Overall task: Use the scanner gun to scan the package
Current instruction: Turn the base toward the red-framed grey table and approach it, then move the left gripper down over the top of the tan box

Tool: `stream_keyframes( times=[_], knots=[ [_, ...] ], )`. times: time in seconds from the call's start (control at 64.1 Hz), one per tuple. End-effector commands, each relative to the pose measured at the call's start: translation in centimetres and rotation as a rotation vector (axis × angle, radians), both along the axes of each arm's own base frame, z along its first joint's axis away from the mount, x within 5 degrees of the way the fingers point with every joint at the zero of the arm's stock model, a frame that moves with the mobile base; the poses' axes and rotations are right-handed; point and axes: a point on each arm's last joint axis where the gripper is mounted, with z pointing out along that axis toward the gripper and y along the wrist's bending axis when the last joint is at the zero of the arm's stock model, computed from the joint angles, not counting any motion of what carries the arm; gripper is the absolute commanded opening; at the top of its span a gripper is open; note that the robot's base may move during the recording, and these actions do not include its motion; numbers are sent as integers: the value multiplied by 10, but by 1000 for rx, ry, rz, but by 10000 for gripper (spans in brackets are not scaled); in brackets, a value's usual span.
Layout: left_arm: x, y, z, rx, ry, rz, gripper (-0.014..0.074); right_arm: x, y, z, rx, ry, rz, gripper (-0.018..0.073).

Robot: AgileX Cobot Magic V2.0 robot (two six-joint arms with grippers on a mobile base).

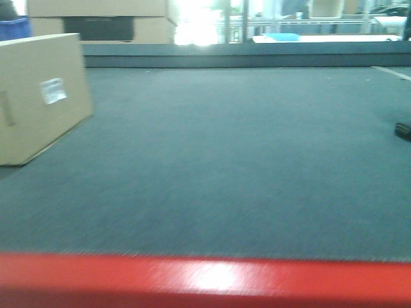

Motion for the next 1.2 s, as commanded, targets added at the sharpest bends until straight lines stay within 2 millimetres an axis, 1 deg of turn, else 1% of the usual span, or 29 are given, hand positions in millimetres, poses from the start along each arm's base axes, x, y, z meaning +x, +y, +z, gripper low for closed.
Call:
stream_keyframes(
  times=[0.0,1.185],
  knots=[
    [-1,0,2,-5,-23,-6,-111,0,0,2,-7,-20,0,-169],
    [-1,0,2,-5,-23,-6,-111,0,0,2,-7,-20,0,-169]
  ],
)
